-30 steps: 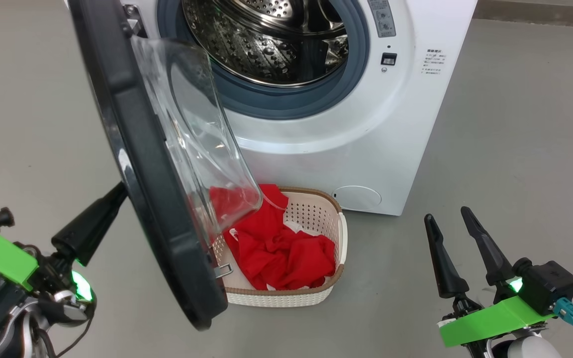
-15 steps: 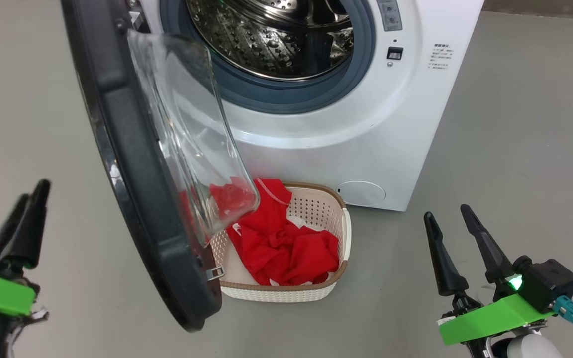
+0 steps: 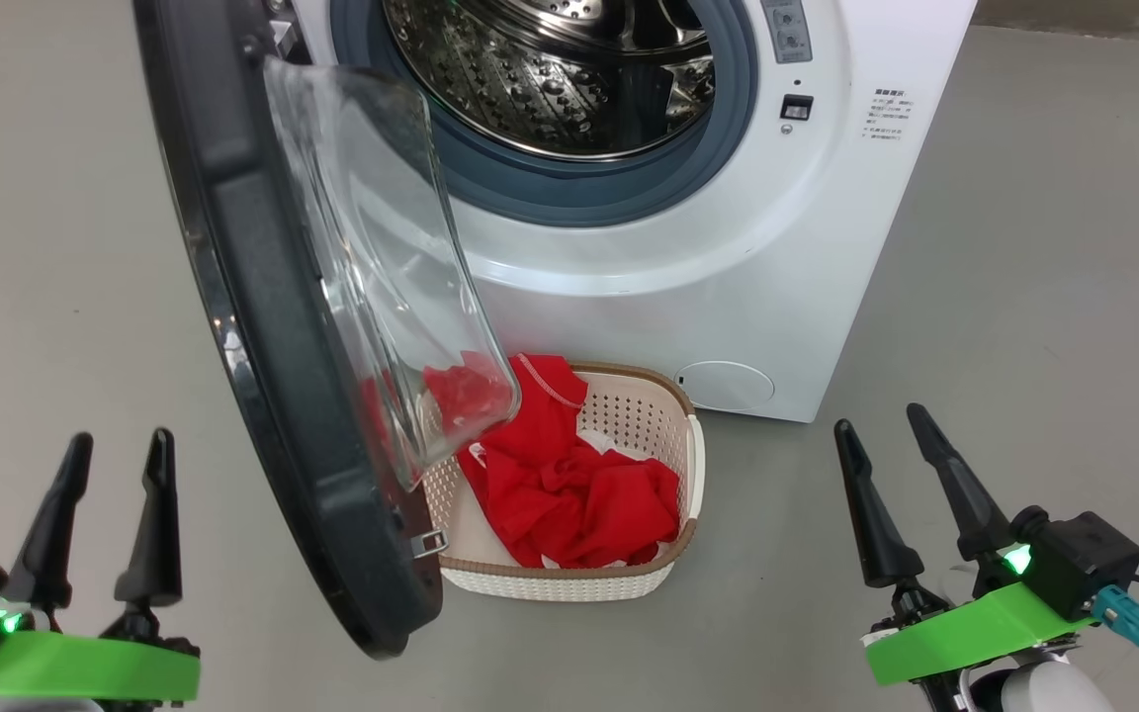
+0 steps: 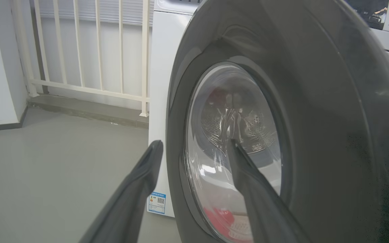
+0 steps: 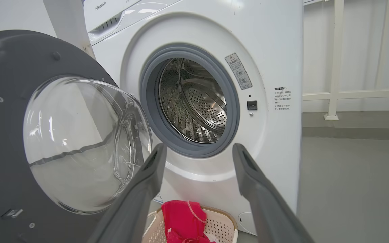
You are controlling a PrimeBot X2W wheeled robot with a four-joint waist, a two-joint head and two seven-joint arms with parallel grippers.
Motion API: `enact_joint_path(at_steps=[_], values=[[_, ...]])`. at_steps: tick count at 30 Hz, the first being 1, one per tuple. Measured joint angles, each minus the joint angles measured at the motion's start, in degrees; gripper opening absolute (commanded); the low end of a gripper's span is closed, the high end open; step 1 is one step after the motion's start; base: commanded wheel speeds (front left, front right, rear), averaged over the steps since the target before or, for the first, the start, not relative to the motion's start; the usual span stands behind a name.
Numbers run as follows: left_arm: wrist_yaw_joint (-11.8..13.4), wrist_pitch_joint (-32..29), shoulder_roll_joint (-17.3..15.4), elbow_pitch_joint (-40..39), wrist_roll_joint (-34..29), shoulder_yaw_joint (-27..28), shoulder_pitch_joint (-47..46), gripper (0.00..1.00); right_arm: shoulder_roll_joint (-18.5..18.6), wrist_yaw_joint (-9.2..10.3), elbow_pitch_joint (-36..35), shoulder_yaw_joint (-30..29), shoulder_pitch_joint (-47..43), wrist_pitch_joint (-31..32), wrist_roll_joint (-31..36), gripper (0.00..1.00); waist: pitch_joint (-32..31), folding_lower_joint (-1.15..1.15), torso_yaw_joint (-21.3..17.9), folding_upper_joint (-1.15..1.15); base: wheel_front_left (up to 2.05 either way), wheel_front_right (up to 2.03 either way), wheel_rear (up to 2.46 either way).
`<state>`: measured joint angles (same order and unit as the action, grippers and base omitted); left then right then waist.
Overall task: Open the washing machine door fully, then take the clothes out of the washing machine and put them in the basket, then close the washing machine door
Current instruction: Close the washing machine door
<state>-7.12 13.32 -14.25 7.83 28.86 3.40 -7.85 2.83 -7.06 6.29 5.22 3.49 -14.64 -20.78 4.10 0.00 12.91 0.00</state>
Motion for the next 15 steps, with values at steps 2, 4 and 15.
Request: enact_joint_path(at_steps=[2, 4, 15], values=[[0.0, 0.7, 0.6, 1.2, -2.0, 0.1, 0.0, 1.0, 0.0, 0.0, 0.0, 0.4, 0.0, 0.0, 0.0, 1.0, 0.0, 0.0, -0.2, 0.0, 0.0, 0.0, 0.0], [0.1, 1.0, 1.0, 1.7, -4.7, 0.1, 0.4, 1.0, 0.0, 0.0, 0.1, 0.8, 0.0, 0.0, 0.0, 1.0, -0.1, 0.0, -0.3, 0.0, 0.0, 0.0, 0.0], [0.1, 1.0, 6.9, 0.8, -10.5, 4.6, 2.3, 1.0, 0.0, 0.0, 0.3, 0.9, 0.0, 0.0, -0.4, 1.0, -1.2, 0.0, -0.6, 0.0, 0.0, 0.0, 0.0]])
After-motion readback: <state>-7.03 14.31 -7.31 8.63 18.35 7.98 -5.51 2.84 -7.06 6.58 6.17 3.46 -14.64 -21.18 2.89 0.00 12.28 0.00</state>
